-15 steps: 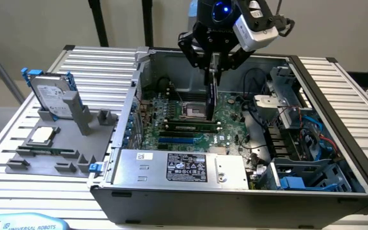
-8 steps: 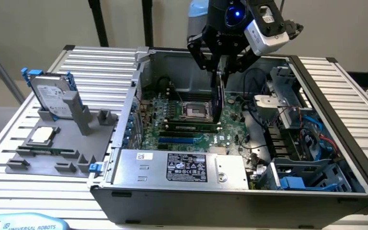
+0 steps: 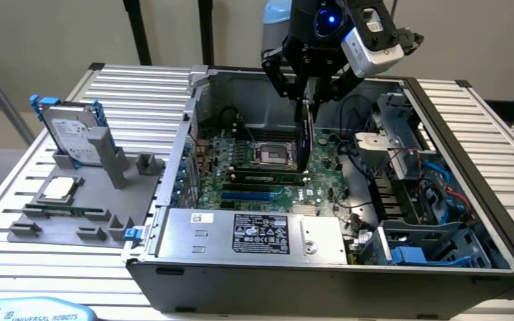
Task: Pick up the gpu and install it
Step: 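Insert the gpu into the slot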
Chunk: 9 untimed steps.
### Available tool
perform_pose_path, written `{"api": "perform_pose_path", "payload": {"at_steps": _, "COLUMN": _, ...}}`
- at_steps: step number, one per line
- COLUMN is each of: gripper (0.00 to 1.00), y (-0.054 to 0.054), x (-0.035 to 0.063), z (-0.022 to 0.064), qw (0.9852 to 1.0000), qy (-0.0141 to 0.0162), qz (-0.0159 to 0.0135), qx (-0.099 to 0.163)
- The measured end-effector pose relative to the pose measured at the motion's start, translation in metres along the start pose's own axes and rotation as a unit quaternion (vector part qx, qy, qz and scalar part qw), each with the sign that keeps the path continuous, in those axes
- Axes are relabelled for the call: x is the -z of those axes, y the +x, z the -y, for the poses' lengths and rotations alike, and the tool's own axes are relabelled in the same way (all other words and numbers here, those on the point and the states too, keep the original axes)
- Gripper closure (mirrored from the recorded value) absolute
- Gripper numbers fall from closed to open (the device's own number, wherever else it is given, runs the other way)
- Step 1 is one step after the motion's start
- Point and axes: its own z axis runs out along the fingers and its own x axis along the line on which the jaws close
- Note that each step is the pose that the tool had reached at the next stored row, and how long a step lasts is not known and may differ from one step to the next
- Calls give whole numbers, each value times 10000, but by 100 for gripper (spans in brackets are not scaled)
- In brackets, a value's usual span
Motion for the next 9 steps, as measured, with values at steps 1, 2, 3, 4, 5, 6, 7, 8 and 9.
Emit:
{"api": "perform_pose_path", "payload": {"at_steps": 1, "gripper": 73, "y": 0, "x": 0, "z": 0, "qw": 10000, "qy": 0, "qz": 0, "qx": 0}}
{"api": "perform_pose_path", "payload": {"at_steps": 2, "gripper": 73, "y": 0, "x": 0, "z": 0, "qw": 10000, "qy": 0, "qz": 0, "qx": 0}}
{"api": "perform_pose_path", "payload": {"at_steps": 3, "gripper": 73, "y": 0, "x": 0, "z": 0, "qw": 10000, "qy": 0, "qz": 0, "qx": 0}}
{"api": "perform_pose_path", "payload": {"at_steps": 4, "gripper": 73, "y": 1, "x": 0, "z": 0, "qw": 10000, "qy": 0, "qz": 0, "qx": 0}}
{"api": "perform_pose_path", "payload": {"at_steps": 5, "gripper": 73, "y": 4, "x": 0, "z": 0, "qw": 10000, "qy": 0, "qz": 0, "qx": 12}}
{"api": "perform_pose_path", "payload": {"at_steps": 6, "gripper": 73, "y": 4, "x": -1, "z": 0, "qw": 10000, "qy": -1, "qz": -2, "qx": 83}}
{"api": "perform_pose_path", "payload": {"at_steps": 7, "gripper": 73, "y": 4, "x": -3, "z": 0, "qw": 9999, "qy": -3, "qz": -5, "qx": 172}}
{"api": "perform_pose_path", "payload": {"at_steps": 8, "gripper": 73, "y": 5, "x": -5, "z": 0, "qw": 9996, "qy": -6, "qz": -9, "qx": 269}}
{"api": "perform_pose_path", "payload": {"at_steps": 9, "gripper": 73, "y": 5, "x": -9, "z": 0, "qw": 9994, "qy": -9, "qz": -12, "qx": 359}}
